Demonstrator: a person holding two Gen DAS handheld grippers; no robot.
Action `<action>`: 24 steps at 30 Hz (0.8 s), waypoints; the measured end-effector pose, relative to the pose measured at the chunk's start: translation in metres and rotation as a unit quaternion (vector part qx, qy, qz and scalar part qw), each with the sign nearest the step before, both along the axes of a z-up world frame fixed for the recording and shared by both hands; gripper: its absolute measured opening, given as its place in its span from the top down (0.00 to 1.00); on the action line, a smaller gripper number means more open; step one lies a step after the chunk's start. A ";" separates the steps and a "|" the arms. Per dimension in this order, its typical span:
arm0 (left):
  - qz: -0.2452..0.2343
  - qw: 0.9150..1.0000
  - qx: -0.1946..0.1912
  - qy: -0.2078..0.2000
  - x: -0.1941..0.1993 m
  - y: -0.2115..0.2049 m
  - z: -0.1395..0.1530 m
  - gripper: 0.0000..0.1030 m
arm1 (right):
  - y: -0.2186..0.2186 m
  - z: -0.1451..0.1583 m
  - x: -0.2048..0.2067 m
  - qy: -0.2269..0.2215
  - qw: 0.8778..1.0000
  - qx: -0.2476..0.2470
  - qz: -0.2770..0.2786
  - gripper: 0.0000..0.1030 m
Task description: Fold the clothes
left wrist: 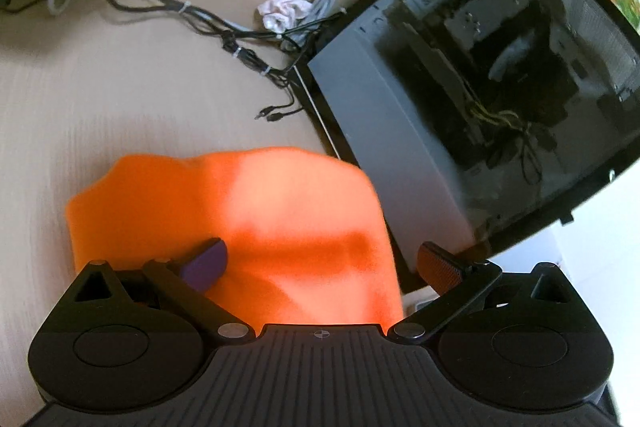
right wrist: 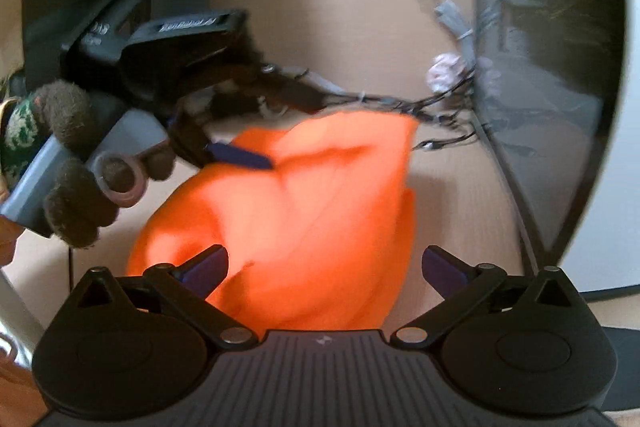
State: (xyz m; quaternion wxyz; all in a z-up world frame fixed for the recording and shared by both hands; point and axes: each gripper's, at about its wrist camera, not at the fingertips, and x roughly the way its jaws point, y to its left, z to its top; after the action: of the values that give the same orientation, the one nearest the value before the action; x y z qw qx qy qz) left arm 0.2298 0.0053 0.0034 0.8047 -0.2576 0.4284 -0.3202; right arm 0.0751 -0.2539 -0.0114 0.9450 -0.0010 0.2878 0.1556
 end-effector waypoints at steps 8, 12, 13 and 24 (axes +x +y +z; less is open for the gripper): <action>-0.004 1.000 -0.003 -0.007 -0.002 0.002 -0.002 0.00 | -0.001 -0.008 0.017 0.021 0.998 -0.030 -0.057 0.00; 0.000 1.000 -0.016 -0.009 -0.005 0.007 -0.002 0.00 | -0.016 0.018 0.035 -0.008 0.996 0.031 -0.087 0.00; 0.002 1.000 -0.020 -0.010 -0.007 0.008 -0.001 0.00 | -0.020 0.018 0.043 -0.006 0.994 0.033 -0.102 0.00; 0.021 0.995 -0.090 -0.031 -0.040 0.053 0.022 0.00 | -0.002 0.011 0.138 0.011 0.991 0.003 -0.130 0.00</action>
State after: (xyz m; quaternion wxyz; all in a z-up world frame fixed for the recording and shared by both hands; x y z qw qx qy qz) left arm 0.1896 0.0583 0.0257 0.7980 -0.3274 0.3670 -0.3484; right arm 0.2131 -0.2558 -0.0008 0.9538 0.0406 0.2958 0.0323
